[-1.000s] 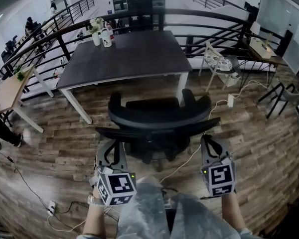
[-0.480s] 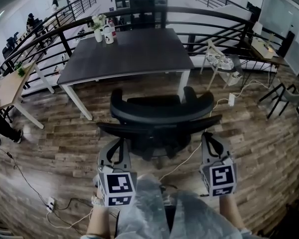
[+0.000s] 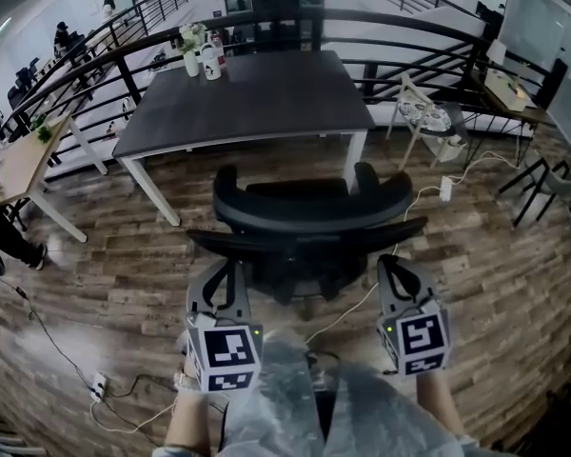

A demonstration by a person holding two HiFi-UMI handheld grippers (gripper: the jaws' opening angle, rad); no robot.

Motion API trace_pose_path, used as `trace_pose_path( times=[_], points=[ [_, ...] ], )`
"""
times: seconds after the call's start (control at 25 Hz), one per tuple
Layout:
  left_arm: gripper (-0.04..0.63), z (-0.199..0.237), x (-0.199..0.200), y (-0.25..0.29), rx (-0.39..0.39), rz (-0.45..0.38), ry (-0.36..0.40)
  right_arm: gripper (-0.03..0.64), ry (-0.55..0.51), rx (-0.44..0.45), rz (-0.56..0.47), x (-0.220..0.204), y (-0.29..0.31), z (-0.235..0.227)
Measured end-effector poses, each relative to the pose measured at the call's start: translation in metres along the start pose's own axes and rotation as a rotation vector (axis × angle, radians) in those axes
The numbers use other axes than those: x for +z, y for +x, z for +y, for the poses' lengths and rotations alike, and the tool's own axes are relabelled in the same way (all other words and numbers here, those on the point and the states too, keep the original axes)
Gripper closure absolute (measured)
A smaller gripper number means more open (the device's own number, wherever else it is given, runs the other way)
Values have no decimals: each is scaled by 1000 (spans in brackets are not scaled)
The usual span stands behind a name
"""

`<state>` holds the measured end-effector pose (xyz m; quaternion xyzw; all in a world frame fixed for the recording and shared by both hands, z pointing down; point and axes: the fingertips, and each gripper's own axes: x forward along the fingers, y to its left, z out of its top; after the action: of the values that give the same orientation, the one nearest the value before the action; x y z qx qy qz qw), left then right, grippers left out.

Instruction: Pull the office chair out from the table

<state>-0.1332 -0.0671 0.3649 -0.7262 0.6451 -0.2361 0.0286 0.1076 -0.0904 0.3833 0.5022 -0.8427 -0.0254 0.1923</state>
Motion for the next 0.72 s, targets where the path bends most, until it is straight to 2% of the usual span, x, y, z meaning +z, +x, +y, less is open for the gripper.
trace_pose_path(
  times=[0.72],
  points=[
    [583, 2, -6, 7, -10, -1, 4, 620, 14, 8, 5, -3, 10, 4]
  ],
)
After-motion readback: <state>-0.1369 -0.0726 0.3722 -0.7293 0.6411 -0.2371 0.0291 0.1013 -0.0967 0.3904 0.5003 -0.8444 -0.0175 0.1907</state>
